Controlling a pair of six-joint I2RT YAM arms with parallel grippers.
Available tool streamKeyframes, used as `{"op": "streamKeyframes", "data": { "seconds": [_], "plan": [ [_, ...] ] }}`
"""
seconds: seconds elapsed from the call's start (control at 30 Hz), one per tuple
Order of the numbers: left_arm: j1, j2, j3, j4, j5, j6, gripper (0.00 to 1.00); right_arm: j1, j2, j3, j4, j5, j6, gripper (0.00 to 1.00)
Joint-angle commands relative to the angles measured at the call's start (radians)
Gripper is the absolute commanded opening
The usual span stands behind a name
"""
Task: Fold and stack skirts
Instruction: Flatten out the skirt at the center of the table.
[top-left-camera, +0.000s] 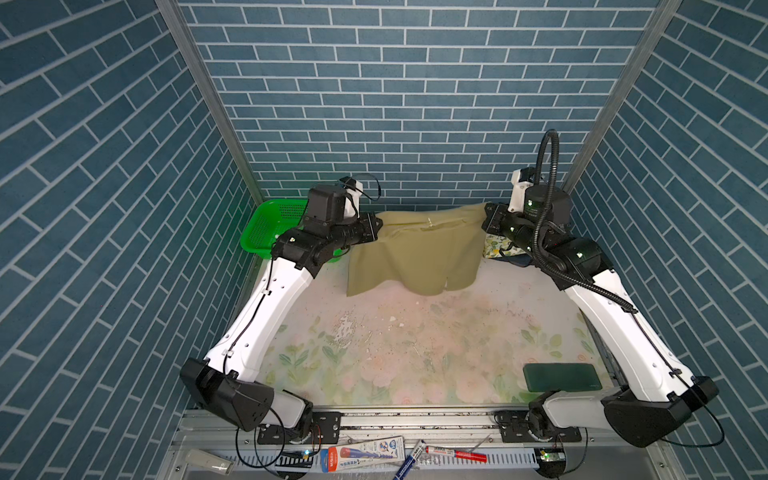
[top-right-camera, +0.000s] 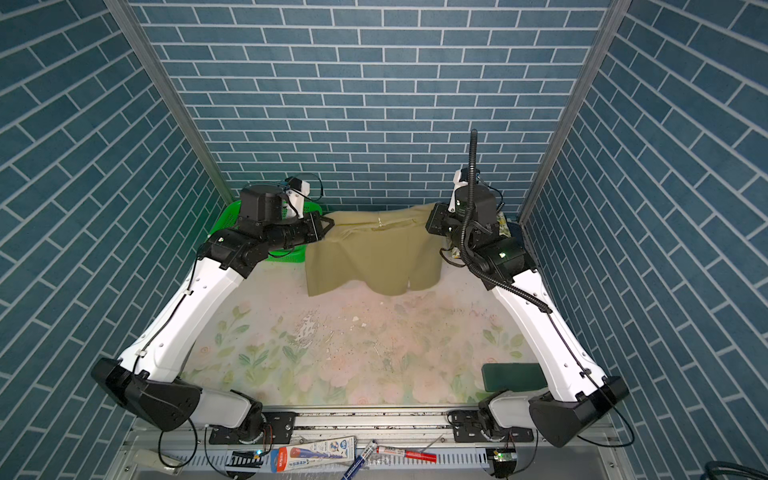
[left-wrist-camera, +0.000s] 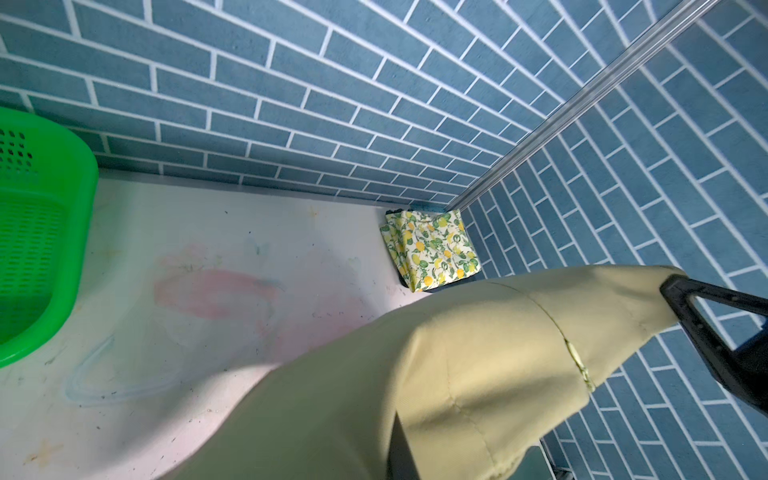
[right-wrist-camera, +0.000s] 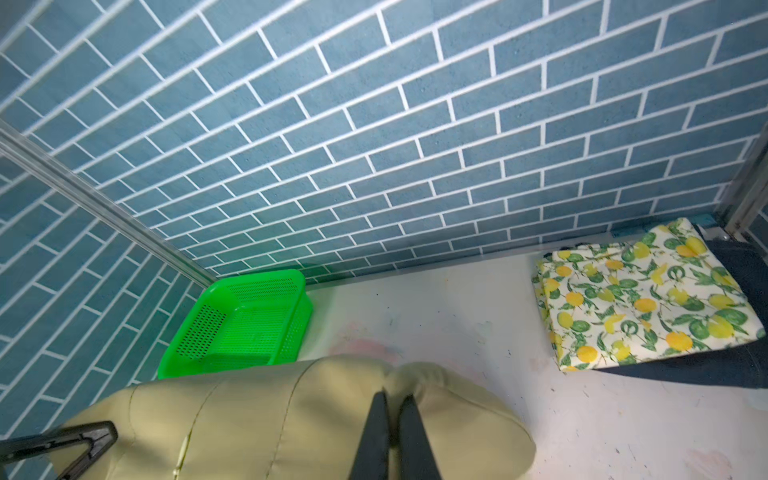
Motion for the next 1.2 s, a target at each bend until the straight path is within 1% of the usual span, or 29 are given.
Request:
{"op": "streamKeyframes", "data": {
  "seconds": [0.0, 0.07, 0.13, 0.2, 0.23, 0.3, 0.37, 0.4, 0.47, 0.57, 0.67, 0.73, 0.87, 1.0, 1.17],
  "plan": [
    [0.023, -0.080, -0.047, -0.010, -0.002, 0.017, 0.00, -0.017, -0.071, 0.032, -0.016, 0.019, -0.051, 0.00],
    [0.023, -0.139, -0.165, 0.026, -0.001, 0.001, 0.00, -0.016, -0.119, -0.058, -0.016, 0.011, -0.034, 0.00],
    [0.022, -0.216, -0.357, 0.106, 0.012, -0.036, 0.03, -0.013, -0.188, -0.201, -0.010, 0.012, 0.001, 0.00],
    [0.018, -0.296, -0.571, 0.191, 0.019, -0.078, 0.09, -0.010, -0.278, -0.408, 0.006, 0.009, 0.057, 0.00],
    [0.013, -0.324, -0.653, 0.218, 0.019, -0.092, 0.15, -0.009, -0.321, -0.506, 0.016, 0.006, 0.089, 0.00],
    [-0.001, -0.376, -0.833, 0.266, 0.014, -0.122, 0.41, -0.006, -0.420, -0.733, 0.036, -0.008, 0.160, 0.00],
    [-0.012, -0.410, -0.948, 0.296, 0.024, -0.141, 0.63, -0.007, -0.491, -0.917, 0.062, -0.025, 0.220, 0.00],
    [-0.022, -0.427, -0.993, 0.282, 0.005, -0.140, 0.71, -0.006, -0.506, -0.985, 0.064, -0.034, 0.245, 0.00],
    [-0.045, -0.460, -1.024, 0.239, -0.041, -0.136, 0.79, -0.006, -0.519, -1.070, 0.071, -0.055, 0.273, 0.00],
    [-0.064, -0.493, -1.041, 0.208, -0.077, -0.152, 0.83, -0.006, -0.536, -1.140, 0.104, -0.067, 0.296, 0.00],
    [-0.087, -0.470, -1.033, 0.185, -0.110, -0.156, 0.83, -0.006, -0.522, -1.137, 0.097, -0.044, 0.286, 0.00],
    [-0.104, -0.433, -1.027, 0.186, -0.133, -0.157, 0.83, -0.006, -0.506, -1.126, 0.092, -0.029, 0.271, 0.00],
    [-0.136, -0.329, -1.015, 0.242, -0.144, -0.168, 0.81, -0.006, -0.478, -1.099, 0.065, 0.016, 0.241, 0.00],
    [-0.190, -0.225, -0.973, 0.268, -0.190, -0.163, 0.80, -0.006, -0.475, -1.073, 0.027, 0.056, 0.203, 0.00],
    [-0.214, -0.107, -0.945, 0.306, -0.200, -0.162, 0.79, -0.011, -0.430, -1.010, -0.095, 0.162, 0.177, 0.00]
  ]
}}
